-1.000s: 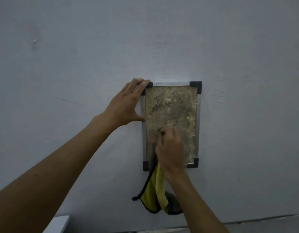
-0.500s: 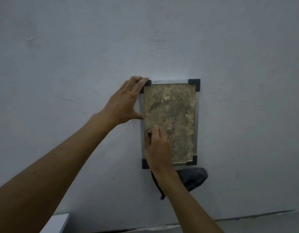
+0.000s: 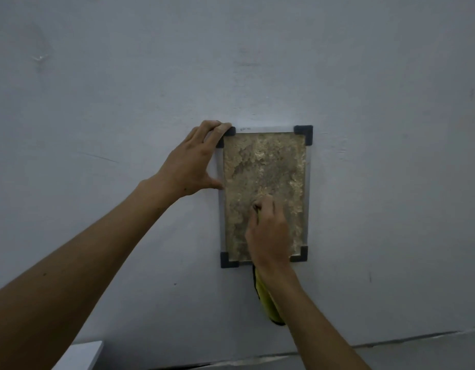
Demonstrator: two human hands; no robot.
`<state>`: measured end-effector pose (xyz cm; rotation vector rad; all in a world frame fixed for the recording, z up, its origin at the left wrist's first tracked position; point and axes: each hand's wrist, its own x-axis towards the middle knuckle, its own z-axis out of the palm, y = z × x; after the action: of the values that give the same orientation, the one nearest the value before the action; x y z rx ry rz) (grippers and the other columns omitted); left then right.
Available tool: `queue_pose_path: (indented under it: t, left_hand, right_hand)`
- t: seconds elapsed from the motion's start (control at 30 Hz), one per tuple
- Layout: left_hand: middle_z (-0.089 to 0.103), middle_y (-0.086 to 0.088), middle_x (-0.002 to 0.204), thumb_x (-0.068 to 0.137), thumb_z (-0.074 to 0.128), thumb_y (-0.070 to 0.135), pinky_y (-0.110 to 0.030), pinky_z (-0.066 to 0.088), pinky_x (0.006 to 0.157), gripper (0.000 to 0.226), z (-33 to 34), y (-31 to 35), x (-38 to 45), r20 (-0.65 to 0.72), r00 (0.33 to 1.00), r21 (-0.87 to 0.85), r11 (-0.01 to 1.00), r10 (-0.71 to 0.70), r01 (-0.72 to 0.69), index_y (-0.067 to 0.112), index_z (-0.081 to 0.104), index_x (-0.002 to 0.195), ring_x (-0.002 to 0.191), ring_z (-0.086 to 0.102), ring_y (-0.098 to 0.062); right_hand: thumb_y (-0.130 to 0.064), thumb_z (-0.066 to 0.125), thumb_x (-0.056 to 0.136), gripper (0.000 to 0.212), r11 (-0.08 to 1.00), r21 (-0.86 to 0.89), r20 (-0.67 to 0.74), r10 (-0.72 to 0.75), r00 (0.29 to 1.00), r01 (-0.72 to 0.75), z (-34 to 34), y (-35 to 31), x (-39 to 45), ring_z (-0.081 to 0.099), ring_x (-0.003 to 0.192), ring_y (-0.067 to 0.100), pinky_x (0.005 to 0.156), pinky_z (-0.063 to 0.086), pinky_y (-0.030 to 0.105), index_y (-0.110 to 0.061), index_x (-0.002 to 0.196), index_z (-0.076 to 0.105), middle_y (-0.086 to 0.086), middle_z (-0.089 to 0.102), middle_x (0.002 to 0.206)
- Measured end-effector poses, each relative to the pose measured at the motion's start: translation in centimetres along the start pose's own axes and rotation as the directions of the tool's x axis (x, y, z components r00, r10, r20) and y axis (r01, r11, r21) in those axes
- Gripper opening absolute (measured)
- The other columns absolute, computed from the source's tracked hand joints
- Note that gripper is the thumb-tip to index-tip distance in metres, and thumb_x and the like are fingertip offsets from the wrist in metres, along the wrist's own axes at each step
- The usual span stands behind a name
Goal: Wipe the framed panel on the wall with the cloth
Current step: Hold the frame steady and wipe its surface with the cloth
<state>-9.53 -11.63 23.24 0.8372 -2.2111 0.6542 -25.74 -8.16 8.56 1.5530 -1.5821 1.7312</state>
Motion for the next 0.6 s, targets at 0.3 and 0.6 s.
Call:
queue_pose_path:
  t: [0.3,0.6]
  left_hand:
    - [0.027,-0.003,0.153,0.056,0.095,0.048,-0.050,0.053,0.099,0.128,0.2,0.3,0.1,-0.007,1.000,0.001,1.000,-0.023,0.023,0.018,0.022,0.156,0.138,0.036,-0.025]
    - [0.028,-0.006,0.150,0.055,0.088,0.063,-0.049,0.059,0.086,0.123,1.8,2.3,0.0,-0.122,0.986,-0.041,0.993,-0.117,0.113,0.017,0.027,0.152,0.137,0.035,-0.025]
  right_hand:
    - [-0.001,0.054,0.098,0.005,0.998,-0.056,-0.143,0.005,0.990,-0.013,-3.8,5.3,3.0,0.043,0.071,0.010,0.061,0.033,0.016,-0.006,0.097,0.055,0.009,0.054,0.097]
    - [-0.001,0.052,0.099,0.006,0.994,-0.096,0.088,-0.051,0.995,0.059,-4.7,7.8,-1.3,0.052,0.068,0.021,0.056,0.046,0.030,-0.002,0.094,0.055,0.011,0.053,0.093]
